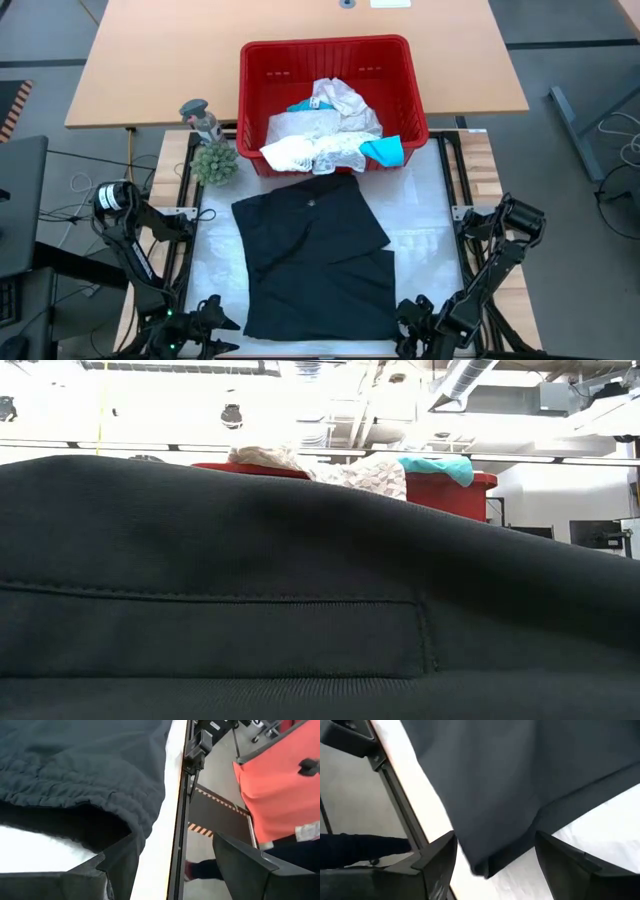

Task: Fold Laundry from Bin
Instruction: Fold the black shorts

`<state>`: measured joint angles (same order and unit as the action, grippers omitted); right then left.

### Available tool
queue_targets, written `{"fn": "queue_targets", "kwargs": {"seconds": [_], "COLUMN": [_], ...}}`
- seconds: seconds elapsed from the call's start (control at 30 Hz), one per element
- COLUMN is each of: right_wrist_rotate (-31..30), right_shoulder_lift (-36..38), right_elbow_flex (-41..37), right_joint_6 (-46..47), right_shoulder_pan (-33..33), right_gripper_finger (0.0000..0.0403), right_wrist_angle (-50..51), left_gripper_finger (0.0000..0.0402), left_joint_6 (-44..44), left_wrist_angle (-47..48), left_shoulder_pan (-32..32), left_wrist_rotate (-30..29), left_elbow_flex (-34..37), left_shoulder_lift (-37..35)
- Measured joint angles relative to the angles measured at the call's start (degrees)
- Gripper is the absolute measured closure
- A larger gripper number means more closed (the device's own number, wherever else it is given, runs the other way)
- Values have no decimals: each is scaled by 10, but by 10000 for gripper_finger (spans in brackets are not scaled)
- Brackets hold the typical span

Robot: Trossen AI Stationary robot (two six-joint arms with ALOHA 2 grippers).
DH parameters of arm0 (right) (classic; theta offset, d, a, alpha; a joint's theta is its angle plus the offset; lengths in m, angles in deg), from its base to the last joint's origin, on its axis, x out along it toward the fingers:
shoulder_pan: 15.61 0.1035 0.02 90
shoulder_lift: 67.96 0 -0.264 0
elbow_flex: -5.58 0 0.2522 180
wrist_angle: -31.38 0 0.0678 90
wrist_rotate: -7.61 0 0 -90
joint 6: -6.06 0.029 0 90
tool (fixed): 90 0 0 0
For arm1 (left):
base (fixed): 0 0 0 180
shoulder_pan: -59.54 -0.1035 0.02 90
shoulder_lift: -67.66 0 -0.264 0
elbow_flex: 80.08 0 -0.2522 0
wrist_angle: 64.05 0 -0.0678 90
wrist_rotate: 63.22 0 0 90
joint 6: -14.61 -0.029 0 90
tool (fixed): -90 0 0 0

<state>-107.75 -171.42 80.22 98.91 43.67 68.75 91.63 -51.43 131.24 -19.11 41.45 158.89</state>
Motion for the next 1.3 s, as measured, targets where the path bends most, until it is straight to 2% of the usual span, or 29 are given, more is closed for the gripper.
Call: {"fn": "queue_targets", "kwargs": {"seconds": [0.33, 0.53, 0.67, 0.9, 1.07, 1.17, 1.3], "right_wrist_rotate": [2, -4, -13, 3, 5, 13, 16], "right_shoulder_lift": [0, 0, -15, -59, -65, -65, -65], "right_elbow_flex": [0, 0, 0, 11, 33, 46, 63], "right_joint_6": [1, -61, -62, -56, -60, -42, -29], "right_shoulder_pan": [4, 4, 4, 15, 16, 18, 23], "right_gripper_finger": [111, 111, 111, 120, 170, 223, 315], "right_wrist_angle": [-3, -26, -41, -126, -88, -45, 1], "left_gripper_finger": [162, 162, 162, 162, 162, 163, 180], "left_joint_6": [62, 6, 3, 3, 2, 2, -4], "left_wrist_angle": [-38, -98, -101, -99, -99, -103, -142], "left_shoulder_pan": [-37, -59, -63, -67, -77, -82, -83], "left_wrist_rotate": [3, 20, 26, 31, 35, 42, 70], "left_elbow_flex": [0, 0, 0, 0, 0, 0, 0], "left_shoulder_lift": [83, 83, 83, 83, 83, 83, 83]}}
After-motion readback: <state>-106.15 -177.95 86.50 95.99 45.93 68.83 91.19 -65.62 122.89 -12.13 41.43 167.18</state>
